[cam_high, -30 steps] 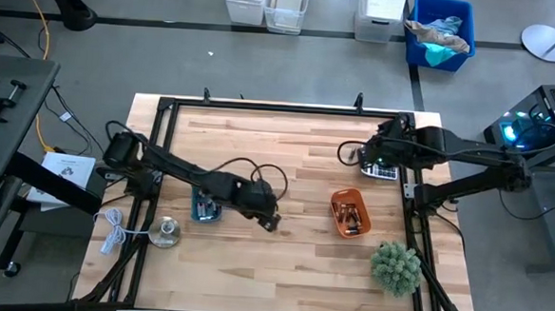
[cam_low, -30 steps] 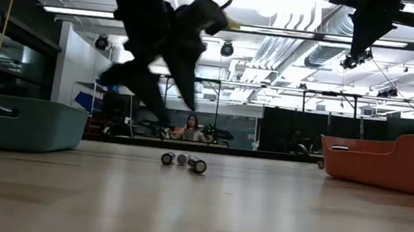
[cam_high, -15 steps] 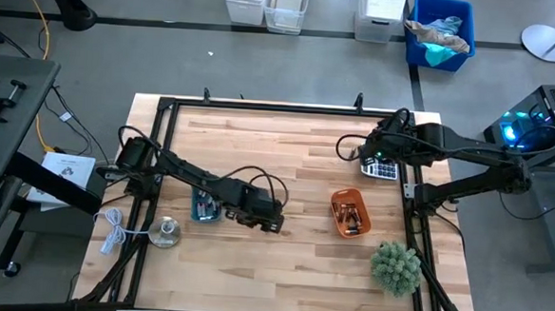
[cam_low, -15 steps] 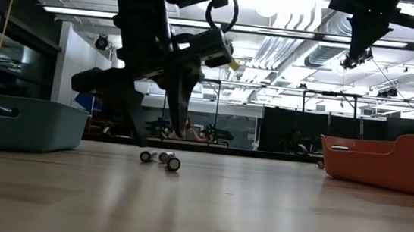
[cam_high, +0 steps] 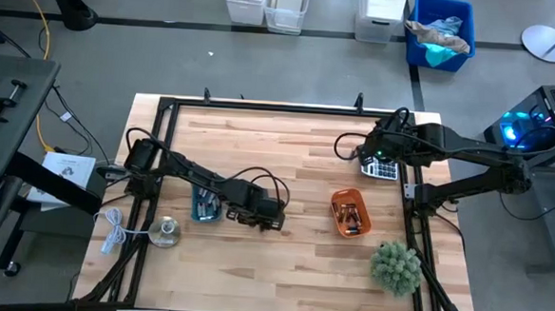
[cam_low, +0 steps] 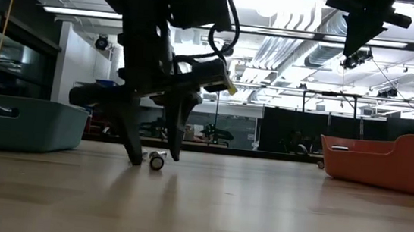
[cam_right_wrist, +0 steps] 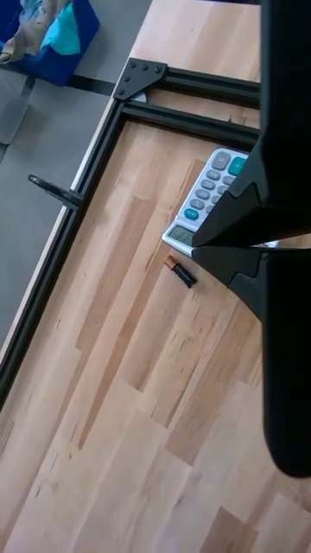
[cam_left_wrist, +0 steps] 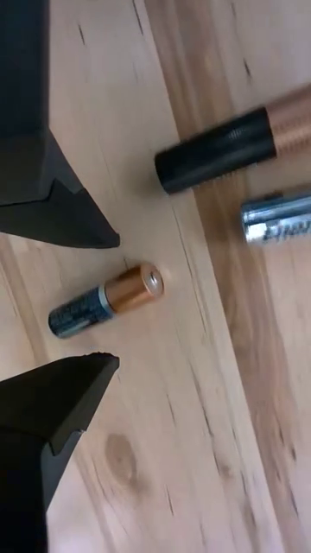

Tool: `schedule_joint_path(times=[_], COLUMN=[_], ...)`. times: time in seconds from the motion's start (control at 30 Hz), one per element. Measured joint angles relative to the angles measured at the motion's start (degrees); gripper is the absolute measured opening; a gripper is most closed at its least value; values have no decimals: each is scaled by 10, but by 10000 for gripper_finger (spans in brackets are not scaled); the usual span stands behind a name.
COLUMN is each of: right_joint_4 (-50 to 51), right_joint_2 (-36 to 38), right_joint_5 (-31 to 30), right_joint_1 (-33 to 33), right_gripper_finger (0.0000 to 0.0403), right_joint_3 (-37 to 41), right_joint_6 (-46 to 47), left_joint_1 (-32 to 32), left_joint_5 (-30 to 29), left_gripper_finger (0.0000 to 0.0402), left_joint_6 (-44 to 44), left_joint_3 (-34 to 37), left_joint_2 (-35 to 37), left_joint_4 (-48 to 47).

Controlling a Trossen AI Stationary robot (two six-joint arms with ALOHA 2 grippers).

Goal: Sort batteries
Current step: Put the black battery into the orange bin

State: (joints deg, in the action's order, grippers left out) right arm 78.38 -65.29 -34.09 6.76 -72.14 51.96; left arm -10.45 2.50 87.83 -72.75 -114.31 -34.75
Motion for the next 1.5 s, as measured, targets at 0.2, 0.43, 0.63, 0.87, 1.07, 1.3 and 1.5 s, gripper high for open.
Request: schedule_joint_path(times=[0.2,0.43,0.63,0.87,1.07,1.3,1.5], right_joint_4=[-3,-3,-4,-53,-124,-179,-182], right_joint_2=[0,0,0,0,0,0,0], right_joint_5=[0,0,0,26,50,35,26], right_joint_1=[0,0,0,0,3,4,4], right_gripper_finger=[0,0,0,0,0,0,0], right_joint_3=[0,0,0,0,0,0,0], right_joint_6=[-11,-15,-25,-25,-8,14,21], left_joint_1=[4,4,33,92,122,121,124], left_joint_5=[23,24,-27,-19,35,56,74], left_gripper_finger=[161,26,25,25,25,33,135], left_joint_6=[-42,-76,-203,-448,-553,-590,-609], left_joint_3=[-1,0,-44,-113,-224,-321,-330], left_joint_2=[-20,-14,29,-6,-116,-201,-213], left_joint_4=[-13,-8,35,262,284,394,367])
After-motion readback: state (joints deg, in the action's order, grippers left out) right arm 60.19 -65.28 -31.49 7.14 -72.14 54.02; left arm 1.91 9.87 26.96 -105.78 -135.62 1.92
